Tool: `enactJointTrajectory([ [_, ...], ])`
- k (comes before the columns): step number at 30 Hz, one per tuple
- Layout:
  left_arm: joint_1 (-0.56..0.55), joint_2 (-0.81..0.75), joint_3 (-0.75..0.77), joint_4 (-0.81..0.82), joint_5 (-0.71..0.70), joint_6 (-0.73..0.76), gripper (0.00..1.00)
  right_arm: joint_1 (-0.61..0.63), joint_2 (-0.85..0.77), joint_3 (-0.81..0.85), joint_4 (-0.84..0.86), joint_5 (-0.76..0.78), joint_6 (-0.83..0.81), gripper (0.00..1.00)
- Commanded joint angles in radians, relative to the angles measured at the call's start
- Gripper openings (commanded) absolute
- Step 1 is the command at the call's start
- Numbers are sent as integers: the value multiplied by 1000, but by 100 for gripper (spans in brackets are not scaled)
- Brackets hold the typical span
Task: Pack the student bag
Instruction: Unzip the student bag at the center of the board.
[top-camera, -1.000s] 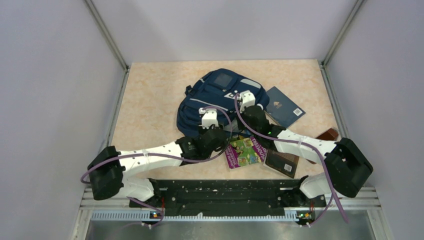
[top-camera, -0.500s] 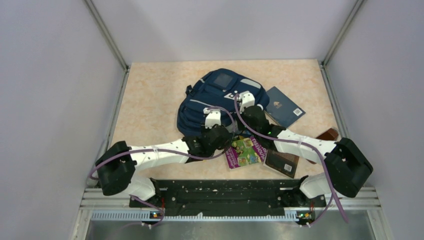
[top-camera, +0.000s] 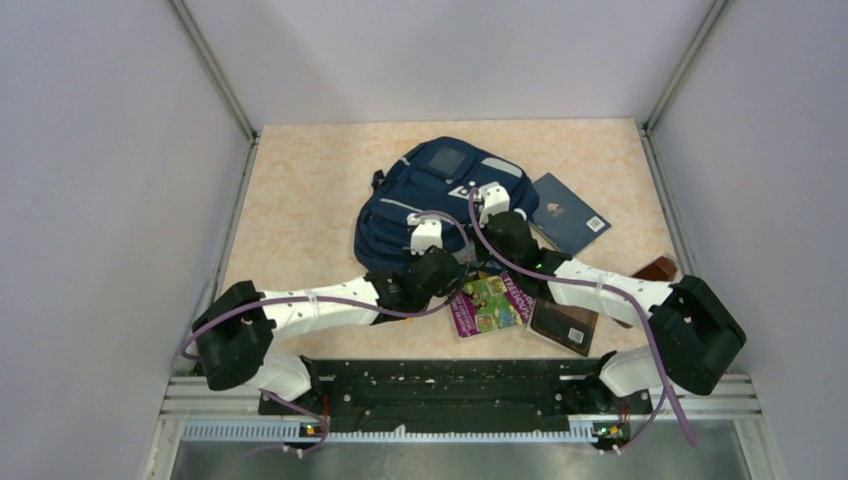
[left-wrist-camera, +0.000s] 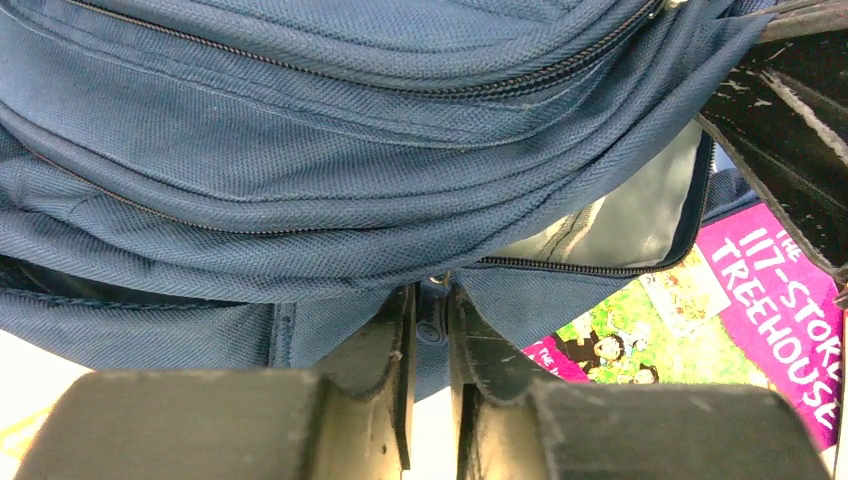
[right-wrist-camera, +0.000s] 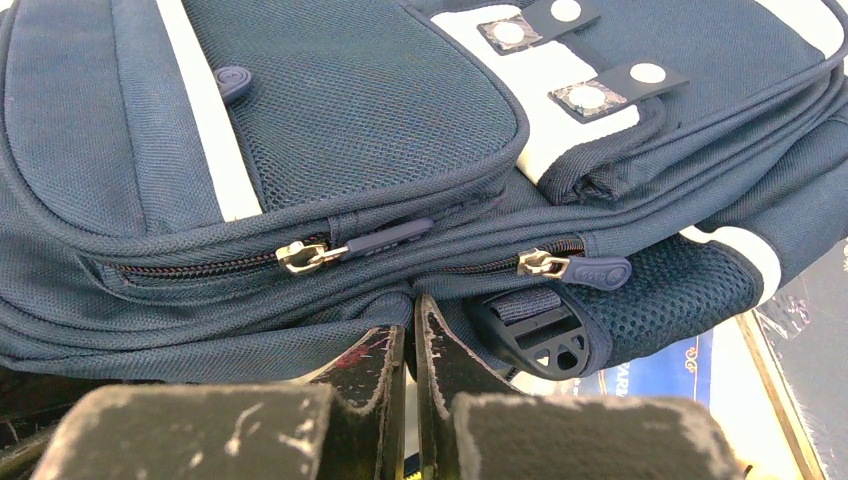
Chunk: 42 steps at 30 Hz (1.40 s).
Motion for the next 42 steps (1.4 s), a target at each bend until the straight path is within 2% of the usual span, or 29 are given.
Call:
enactJointTrajectory([
  [1, 16, -29, -13, 60, -15, -1, 12, 6, -31, 51, 81, 28, 49, 0],
  [3, 20, -45, -23, 61, -15, -3, 1, 6, -34, 51, 77, 39, 43, 0],
  [4, 22, -56, -28, 60, -14, -3, 0, 6, -35, 51, 75, 44, 39, 0],
  [14, 91, -151, -56, 10, -14, 39, 0, -1, -74, 62, 39, 125, -9, 0],
  [31, 245, -339, -50, -59, 64, 199, 0, -92, -100, 38, 24, 106, -18, 0],
  [42, 359, -321, -34, -94, 83, 274, 0, -95, -111, 29, 47, 79, -31, 0],
])
